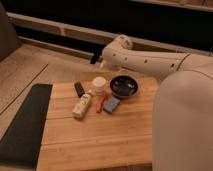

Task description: Place the ceramic cup in the ceramic bowl

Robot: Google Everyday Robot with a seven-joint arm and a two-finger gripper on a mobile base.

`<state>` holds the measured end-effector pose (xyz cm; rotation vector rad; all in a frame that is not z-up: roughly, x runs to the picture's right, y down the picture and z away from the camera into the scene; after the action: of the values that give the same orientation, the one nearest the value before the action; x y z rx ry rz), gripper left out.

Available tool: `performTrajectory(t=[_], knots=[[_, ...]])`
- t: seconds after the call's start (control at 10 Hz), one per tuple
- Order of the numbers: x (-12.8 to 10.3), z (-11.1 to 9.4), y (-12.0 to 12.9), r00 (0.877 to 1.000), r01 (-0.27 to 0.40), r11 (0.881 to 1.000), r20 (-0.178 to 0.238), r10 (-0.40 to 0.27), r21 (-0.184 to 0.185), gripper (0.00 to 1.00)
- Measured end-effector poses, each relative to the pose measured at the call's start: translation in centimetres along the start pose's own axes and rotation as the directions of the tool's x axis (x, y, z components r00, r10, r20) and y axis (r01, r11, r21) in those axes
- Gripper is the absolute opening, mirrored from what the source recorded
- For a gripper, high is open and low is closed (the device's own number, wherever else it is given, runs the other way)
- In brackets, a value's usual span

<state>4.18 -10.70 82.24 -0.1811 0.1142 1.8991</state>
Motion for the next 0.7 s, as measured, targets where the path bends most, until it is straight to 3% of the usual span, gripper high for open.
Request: performTrajectory(t=[0.4,0.7], knots=[[0.3,2.9,-0.3,0.999,-0.024,0.999,-0.046,0.025,0.041,0.65],[1.6,7.0,-1.1,0.991,-0.004,0.993,-0.133,0.020,0.120,0.65]])
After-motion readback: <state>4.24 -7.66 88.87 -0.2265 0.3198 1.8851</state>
